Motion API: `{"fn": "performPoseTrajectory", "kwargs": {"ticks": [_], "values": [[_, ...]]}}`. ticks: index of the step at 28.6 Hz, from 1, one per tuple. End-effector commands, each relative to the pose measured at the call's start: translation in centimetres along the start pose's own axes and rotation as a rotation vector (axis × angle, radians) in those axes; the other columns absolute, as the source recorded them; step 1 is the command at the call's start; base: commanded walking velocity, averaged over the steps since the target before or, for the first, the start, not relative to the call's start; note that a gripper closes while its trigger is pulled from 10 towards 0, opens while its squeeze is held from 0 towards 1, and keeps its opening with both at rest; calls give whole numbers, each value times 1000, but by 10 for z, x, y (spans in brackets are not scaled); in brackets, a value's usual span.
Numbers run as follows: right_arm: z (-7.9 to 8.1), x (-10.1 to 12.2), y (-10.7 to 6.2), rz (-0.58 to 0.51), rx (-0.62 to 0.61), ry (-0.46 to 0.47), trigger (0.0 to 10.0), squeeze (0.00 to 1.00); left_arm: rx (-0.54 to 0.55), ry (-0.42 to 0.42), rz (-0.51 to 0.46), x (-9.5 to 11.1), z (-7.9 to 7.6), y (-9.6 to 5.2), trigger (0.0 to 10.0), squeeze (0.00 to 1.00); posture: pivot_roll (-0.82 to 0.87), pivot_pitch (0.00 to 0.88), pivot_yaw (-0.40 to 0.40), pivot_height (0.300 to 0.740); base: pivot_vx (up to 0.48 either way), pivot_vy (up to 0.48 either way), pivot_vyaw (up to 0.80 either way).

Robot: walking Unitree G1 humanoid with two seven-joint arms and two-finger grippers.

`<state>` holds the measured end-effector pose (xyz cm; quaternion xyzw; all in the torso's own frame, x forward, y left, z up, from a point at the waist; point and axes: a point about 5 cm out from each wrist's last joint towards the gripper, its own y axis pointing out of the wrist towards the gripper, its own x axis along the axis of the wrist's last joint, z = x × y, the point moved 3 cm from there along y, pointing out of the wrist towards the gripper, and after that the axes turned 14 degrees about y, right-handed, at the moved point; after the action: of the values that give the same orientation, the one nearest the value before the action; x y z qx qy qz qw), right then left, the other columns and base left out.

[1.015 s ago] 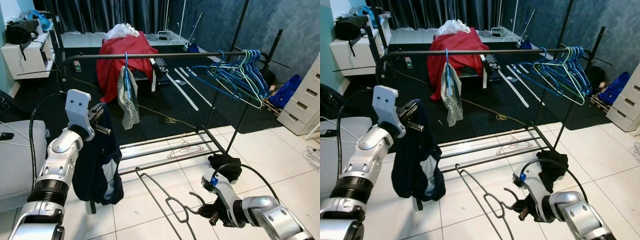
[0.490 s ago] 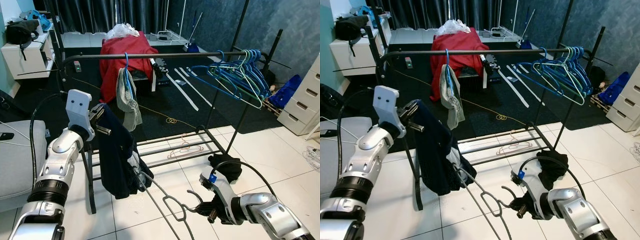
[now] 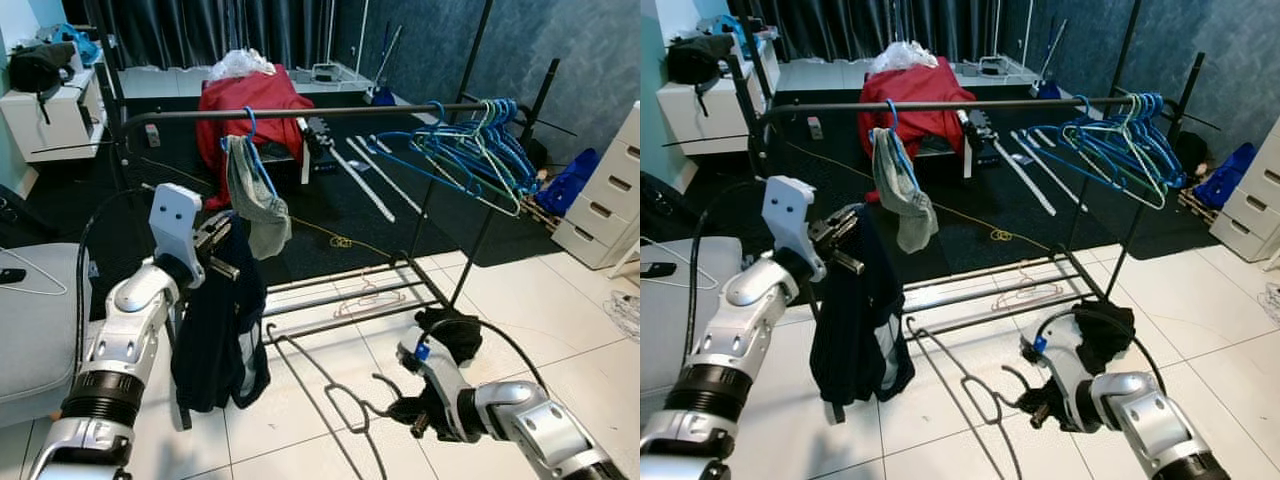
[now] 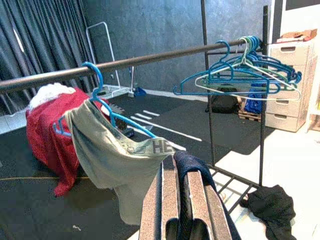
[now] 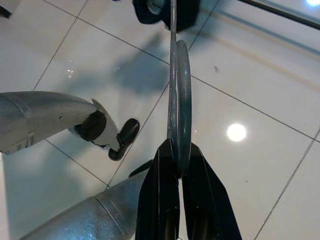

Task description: Hang hanger

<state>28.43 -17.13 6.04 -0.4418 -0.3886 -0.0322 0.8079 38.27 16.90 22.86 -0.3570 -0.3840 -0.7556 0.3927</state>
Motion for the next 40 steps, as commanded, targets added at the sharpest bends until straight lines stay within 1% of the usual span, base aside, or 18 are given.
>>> {"fn": "performPoseTrajectory", "kwargs": {"ticks": [1,6,12,14,19,23,28,31,37,40], "values": [[1,1,3,-4,15,1,10000,0,-15,-11,-35,9,-5,3,0,0,-78,49,-36,740,0,0,0],[2,1,5,-4,25,0,10000,0,-20,-5,-32,9,-7,3,0,0,-80,55,-35,740,0,0,0],[5,1,2,-2,28,-12,10000,0,-5,10,-1,4,-7,4,0,0,-82,60,-34,740,0,0,0],[8,-4,-1,11,34,-19,10000,0,0,16,11,2,-6,7,0,0,-86,63,-33,740,0,0,0],[10,-7,-1,18,39,-21,10000,0,1,24,20,1,-6,7,0,0,-87,65,-31,740,0,0,0],[14,-8,1,19,49,-24,10000,0,24,31,61,-6,-2,8,0,0,-89,66,-29,740,0,0,0],[17,-8,1,21,57,-26,10000,0,35,37,81,-9,0,9,0,0,-90,66,-27,740,0,0,0],[21,-8,1,27,71,-28,10000,0,62,52,110,-13,4,10,0,0,-90,66,-27,740,0,0,0],[19,-8,2,26,65,-28,10000,0,62,48,100,-11,5,11,0,0,-89,65,-27,740,0,0,0],[15,-6,2,20,43,-31,10000,0,44,33,65,-5,3,12,0,0,-87,64,-30,740,0,0,0]]}}
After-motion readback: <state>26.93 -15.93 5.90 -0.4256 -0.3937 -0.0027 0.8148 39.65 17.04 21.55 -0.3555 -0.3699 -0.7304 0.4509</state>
